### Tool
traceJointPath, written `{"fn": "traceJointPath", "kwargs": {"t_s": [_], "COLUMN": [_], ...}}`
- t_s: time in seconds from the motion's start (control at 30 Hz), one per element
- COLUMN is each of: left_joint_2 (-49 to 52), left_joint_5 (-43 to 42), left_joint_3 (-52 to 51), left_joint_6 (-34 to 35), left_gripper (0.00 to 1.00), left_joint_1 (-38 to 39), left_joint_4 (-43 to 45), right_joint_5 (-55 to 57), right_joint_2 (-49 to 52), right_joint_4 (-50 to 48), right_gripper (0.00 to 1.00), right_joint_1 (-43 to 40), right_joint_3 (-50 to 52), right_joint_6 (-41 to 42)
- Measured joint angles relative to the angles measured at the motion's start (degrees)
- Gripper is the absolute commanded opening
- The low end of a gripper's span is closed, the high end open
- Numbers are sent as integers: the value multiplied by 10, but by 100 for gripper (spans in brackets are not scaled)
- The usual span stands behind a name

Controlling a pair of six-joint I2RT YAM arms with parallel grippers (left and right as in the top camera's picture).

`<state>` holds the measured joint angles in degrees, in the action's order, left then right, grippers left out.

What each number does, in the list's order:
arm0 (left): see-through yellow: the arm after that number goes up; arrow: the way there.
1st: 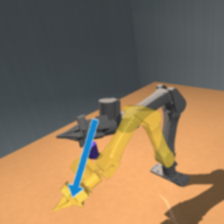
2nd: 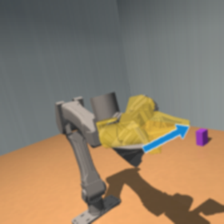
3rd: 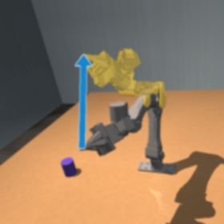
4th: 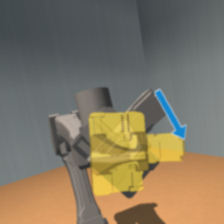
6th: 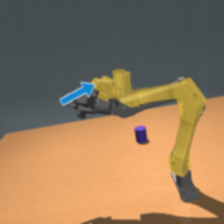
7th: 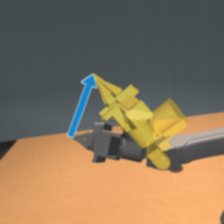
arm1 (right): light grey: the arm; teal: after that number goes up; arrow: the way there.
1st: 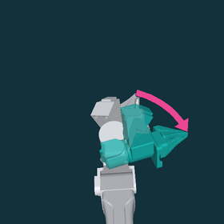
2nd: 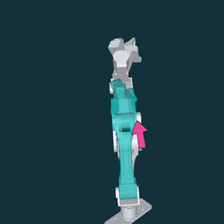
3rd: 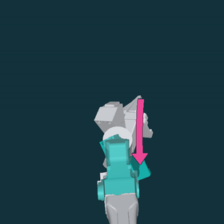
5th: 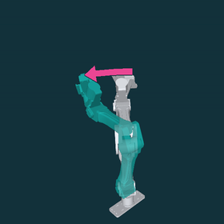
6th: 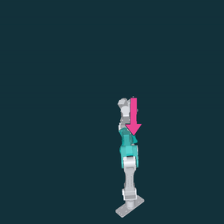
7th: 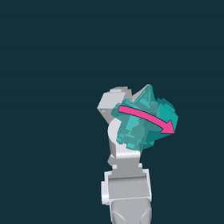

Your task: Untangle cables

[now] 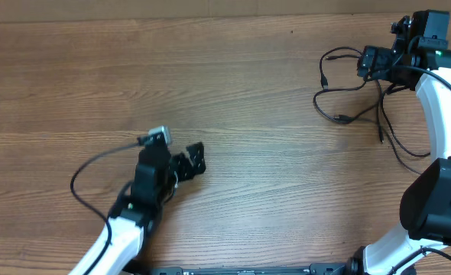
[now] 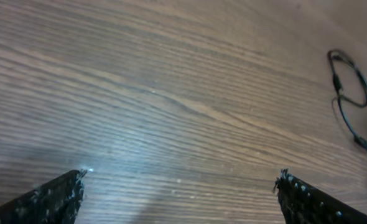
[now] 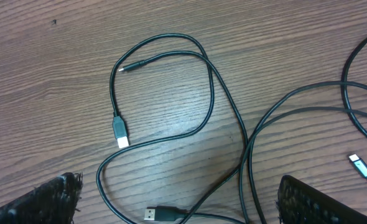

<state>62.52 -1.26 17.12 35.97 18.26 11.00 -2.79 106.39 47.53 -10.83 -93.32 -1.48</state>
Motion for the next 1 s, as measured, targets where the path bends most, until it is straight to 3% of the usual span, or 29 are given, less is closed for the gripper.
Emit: {"fn": "traceJointPath", "kwargs": {"t_s": [0.57,1.0], "left_joint_2": [-254,-442], "left_joint_5": [38,76], "left_joint_3": [-147,-166], "left_joint_6": [0,-2], "left_gripper": [100,100], "left_joint_1": [0,0], "left_joint_4": [38,-117], "right_joint_5": [0,0], "right_joint_2": [0,0], "right_joint_4": [0,0], "right_gripper": [100,100], "right_joint_1": [0,0], "right_joint_3": [0,0], "right_joint_6": [0,0]}}
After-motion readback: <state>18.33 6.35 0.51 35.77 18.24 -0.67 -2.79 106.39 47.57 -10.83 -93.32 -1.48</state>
